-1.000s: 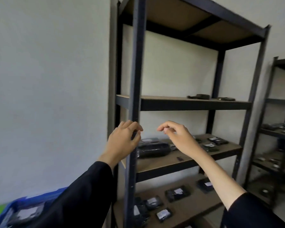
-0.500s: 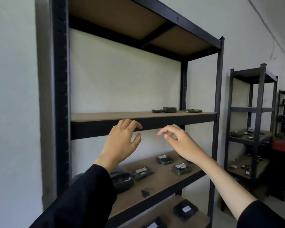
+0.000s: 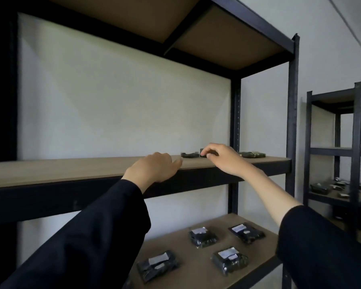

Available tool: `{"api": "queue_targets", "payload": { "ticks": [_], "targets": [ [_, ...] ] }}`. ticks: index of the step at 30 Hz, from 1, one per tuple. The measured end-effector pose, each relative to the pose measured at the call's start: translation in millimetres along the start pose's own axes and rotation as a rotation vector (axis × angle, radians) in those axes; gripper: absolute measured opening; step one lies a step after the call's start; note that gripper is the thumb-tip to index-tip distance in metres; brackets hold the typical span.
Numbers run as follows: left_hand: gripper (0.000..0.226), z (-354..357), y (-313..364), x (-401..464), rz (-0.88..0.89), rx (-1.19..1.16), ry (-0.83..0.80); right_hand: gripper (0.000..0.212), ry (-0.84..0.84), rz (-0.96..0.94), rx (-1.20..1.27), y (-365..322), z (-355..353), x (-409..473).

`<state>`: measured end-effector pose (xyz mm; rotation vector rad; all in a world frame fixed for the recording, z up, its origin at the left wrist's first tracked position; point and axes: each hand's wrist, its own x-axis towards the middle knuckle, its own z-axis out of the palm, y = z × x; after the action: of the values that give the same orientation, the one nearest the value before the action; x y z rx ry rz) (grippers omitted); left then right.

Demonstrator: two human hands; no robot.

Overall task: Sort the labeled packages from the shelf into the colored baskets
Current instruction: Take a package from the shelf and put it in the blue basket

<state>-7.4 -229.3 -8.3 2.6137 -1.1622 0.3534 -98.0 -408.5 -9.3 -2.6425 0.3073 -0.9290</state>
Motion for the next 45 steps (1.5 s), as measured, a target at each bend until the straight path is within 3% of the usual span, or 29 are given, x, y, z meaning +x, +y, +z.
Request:
{"api": "queue_targets", "payload": {
  "ticks": [3, 8, 13, 20, 25, 32, 36, 39, 45],
  "targets": [
    [0.065, 1.8, 21.4, 28.9, -0.055, 0.012, -0.151, 0.025, -0.124, 0.030, -0.064, 26.8, 1.0, 45.6],
    [0.058, 10.2, 40.8, 62.8, -0.174, 0.056, -0.246, 0.037, -0.317, 0.054, -0.145, 65.7, 17.0, 113.7],
    [0.045, 12.3, 42.1, 72.9, -0.270, 0.097, -0.201, 0.043, -0.382, 0.026, -0.146, 85.3, 32.0, 148.0],
    [0.046, 22.3, 46.2, 68.1, -0.312, -0.019, -0.094, 0.068, -0.546, 0.056, -0.292, 91.5, 38.2, 182.9],
    [0.040, 22.4, 44.6, 62.3, -0.319, -0.064, -0.063, 0.049, -0.527, -0.009, -0.297, 100.5, 42.2, 187.2],
    [0.044, 23.4, 42.4, 62.2, -0.339, -0.084, -0.057, 0.027, -0.629, -0.087, 0.092, 93.6, 31.9, 172.0],
    [0.038, 22.2, 43.6, 62.4, -0.349, -0.081, -0.059, 0.026, -0.695, -0.243, 0.244, 89.1, 18.3, 143.4],
    [0.032, 21.6, 45.3, 61.3, -0.361, -0.084, -0.067, 0.027, -0.656, -0.344, 0.293, 92.0, 14.0, 122.6],
    [0.053, 20.6, 51.4, 59.0, -0.342, -0.131, -0.062, 0.033, -0.505, -0.490, 0.447, 97.7, 10.5, 97.7]
  ]
}}
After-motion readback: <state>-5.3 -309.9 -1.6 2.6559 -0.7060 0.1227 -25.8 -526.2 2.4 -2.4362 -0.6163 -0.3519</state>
